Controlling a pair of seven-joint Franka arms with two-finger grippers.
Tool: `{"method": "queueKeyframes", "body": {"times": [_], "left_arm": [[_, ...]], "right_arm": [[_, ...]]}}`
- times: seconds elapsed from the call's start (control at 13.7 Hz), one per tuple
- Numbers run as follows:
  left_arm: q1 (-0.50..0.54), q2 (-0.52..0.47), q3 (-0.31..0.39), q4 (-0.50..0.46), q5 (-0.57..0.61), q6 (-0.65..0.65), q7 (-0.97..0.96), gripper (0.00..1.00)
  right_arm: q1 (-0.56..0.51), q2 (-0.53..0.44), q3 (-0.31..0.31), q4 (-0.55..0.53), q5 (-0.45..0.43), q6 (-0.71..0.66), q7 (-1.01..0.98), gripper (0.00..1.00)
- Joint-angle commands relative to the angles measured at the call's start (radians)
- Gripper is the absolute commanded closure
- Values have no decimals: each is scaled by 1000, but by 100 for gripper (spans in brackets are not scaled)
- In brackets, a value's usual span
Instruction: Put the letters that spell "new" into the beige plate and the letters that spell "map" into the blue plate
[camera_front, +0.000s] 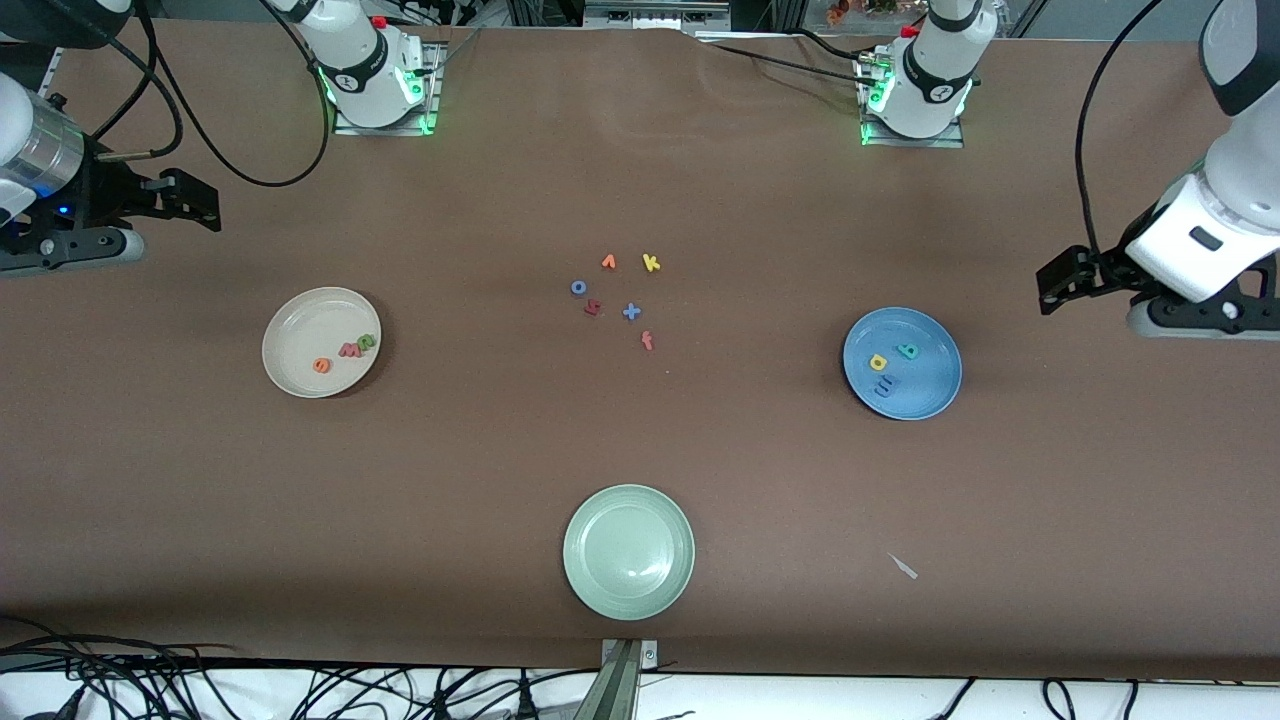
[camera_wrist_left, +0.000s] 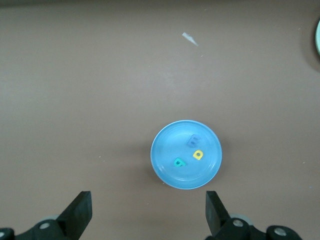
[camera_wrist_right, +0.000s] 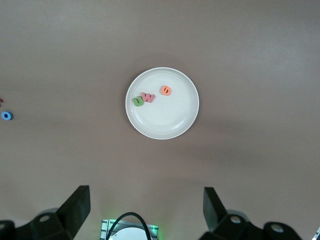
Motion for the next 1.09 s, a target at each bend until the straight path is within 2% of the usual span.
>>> {"method": "queueKeyframes", "body": {"times": [0.0,0.15,0.73,1.02], "left_arm": [[26,-72,-17,-84,-29,32,32,0],[42,-83,-43,-77,-29,-16,32,0],[38,-77,-42,-42,-28,-63,36,0],[28,-37,-43,24,-29,-77,33,0]], "right_arm": [[-10,-5,13,-5,14,-1,11,0],[-10,1,12,-5,12,-2,14,0],[-13,5,10,-8,6,-2,54,0],[-15,7,5,-8,6,-12,56,0]]}}
